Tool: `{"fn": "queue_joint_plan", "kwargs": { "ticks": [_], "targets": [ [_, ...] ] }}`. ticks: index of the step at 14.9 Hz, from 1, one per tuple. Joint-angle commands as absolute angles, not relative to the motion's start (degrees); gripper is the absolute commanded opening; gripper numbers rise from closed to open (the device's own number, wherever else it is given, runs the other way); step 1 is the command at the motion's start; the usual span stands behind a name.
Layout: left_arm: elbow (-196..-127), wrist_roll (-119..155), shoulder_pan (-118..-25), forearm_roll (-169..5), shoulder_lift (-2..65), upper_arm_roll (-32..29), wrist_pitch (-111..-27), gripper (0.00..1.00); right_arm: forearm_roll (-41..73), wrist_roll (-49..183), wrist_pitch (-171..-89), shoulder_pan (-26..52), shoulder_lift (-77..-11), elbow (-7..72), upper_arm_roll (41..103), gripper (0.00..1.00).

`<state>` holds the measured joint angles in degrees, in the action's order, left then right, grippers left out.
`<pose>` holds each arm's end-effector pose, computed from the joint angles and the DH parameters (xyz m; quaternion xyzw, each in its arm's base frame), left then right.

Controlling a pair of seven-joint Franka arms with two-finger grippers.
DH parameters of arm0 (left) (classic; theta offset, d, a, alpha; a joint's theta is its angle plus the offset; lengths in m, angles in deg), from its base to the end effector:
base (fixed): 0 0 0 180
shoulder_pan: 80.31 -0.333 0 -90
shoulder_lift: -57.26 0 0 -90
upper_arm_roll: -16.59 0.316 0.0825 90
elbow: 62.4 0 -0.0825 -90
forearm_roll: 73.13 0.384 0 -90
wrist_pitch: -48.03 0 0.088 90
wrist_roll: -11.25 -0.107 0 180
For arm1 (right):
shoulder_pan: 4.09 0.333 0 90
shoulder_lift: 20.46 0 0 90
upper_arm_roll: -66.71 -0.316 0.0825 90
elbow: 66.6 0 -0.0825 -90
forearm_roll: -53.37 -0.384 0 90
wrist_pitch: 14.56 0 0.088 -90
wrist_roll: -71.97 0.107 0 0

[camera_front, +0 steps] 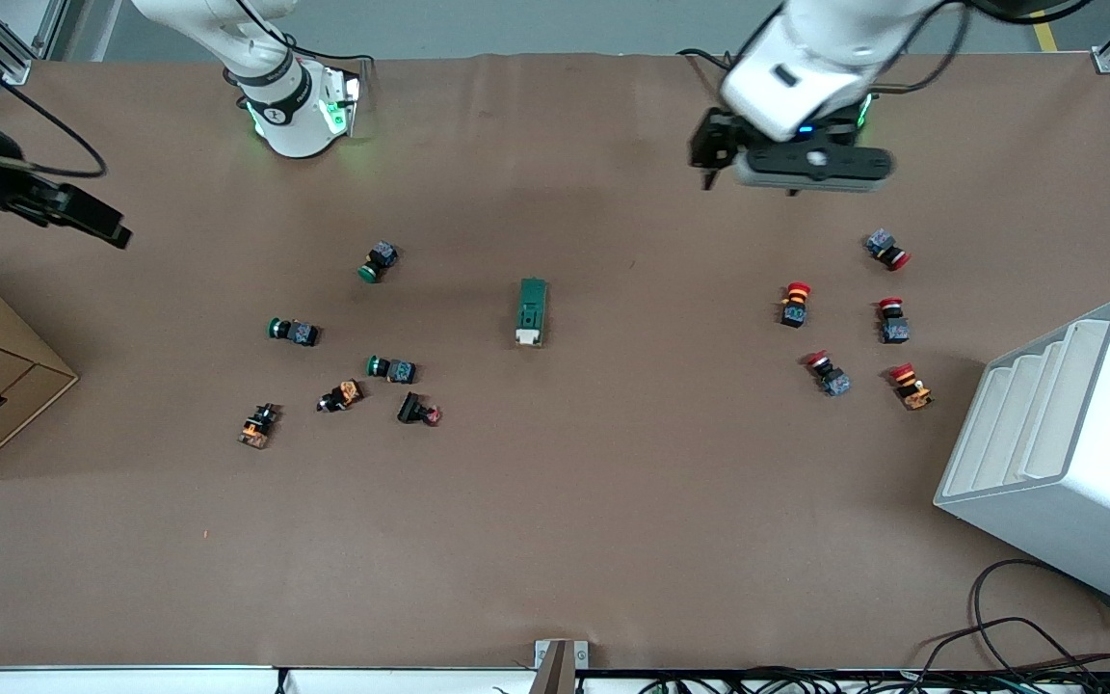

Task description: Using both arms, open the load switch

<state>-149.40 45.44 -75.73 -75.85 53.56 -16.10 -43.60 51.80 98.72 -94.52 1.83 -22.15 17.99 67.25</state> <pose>0.4606 -0.3434 0.6213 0.9987 -0.0258 -0.0133 0.0411 0.5426 0.0545 0.6377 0.9814 -0.1835 -0.0567 0.0023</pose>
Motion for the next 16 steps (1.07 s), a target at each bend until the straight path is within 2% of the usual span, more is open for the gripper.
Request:
{"fn": "queue_joint_plan", "kwargs": {
  "ticks": [1, 4, 10, 16],
  "targets": [
    [-148.18, 52.87, -71.20, -72.98, 49.10, -17.95, -46.88, 1.00, 51.17, 109.47, -94.45, 5.39, -25.54, 17.25, 67.07, 1.00],
    [-148.36, 59.38, -61.10, -62.01, 44.00, -17.95, -48.90, 1.00, 50.99, 121.86, -95.59, 8.30, -30.20, 17.25, 65.14, 1.00],
    [-152.92, 85.46, -48.43, -41.17, 34.15, -18.04, -58.22, 0.99, 50.99, 140.16, -101.74, 9.88, -40.04, 17.16, 59.16, 1.00],
    [-165.92, 111.47, -42.96, -24.66, 32.39, -18.12, -68.24, 0.99, 51.17, 157.29, -109.90, 16.82, -50.94, 16.63, 59.07, 1.00]
  ]
}}
